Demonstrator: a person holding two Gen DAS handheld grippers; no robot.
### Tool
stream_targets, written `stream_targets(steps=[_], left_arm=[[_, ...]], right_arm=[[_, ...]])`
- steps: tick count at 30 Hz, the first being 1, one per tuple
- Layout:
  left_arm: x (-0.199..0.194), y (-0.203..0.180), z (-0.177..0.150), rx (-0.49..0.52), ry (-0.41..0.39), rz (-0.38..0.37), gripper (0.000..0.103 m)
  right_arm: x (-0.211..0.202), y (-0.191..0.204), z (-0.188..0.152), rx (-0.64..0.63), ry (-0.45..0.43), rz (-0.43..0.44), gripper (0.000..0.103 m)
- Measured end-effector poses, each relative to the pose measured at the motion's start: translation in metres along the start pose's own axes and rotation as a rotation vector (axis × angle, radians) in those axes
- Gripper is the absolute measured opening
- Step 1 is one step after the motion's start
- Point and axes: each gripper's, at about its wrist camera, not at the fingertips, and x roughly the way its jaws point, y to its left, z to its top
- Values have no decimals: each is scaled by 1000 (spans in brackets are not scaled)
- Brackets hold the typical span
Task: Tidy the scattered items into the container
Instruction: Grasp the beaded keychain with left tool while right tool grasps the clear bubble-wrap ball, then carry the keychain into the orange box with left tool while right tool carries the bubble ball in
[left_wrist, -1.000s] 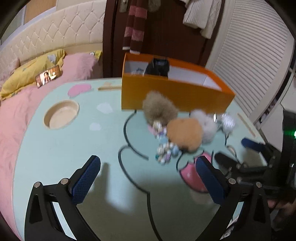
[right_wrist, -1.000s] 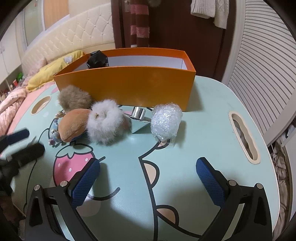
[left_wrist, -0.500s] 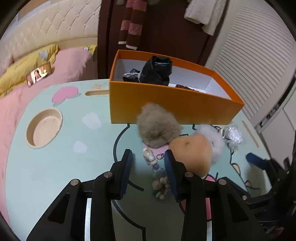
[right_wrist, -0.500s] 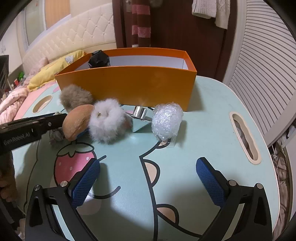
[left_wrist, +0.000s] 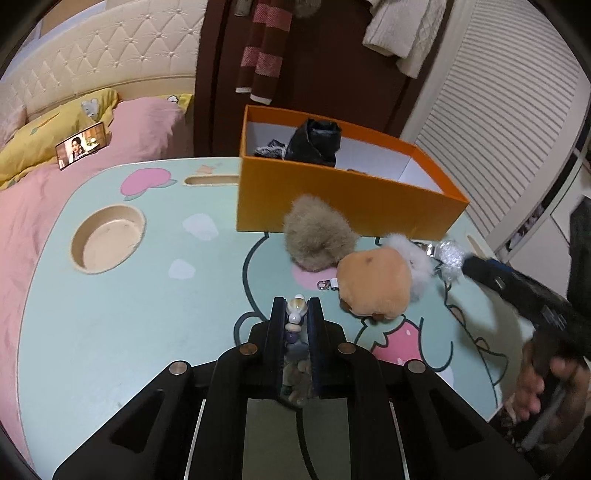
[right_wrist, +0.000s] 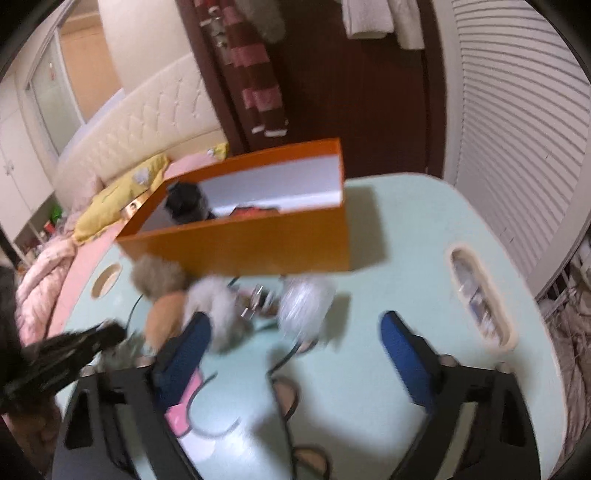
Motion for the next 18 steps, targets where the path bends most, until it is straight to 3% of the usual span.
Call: stream_targets(steps=[2, 6, 8, 10, 12, 18], left_arm=[[-6, 0, 0, 0, -6, -2, 11], [-10, 0, 2, 2, -17, 1, 11], [-10, 0, 3, 0, -22, 1, 11], [-10, 1, 4, -9, -24, 2, 11], [-11, 2, 4, -10, -23, 2, 11], [-11, 5, 2, -22, -24, 4, 11]], right_arm=[[3, -5, 6, 32, -9, -7, 71], [12, -15, 15, 94, 16, 21, 66], [22, -12, 16, 61, 62, -4, 50], [33, -13, 13, 44, 115, -19, 42], [32, -11, 10, 20, 108, -52, 29], [19, -14, 4, 9, 84, -34, 27]])
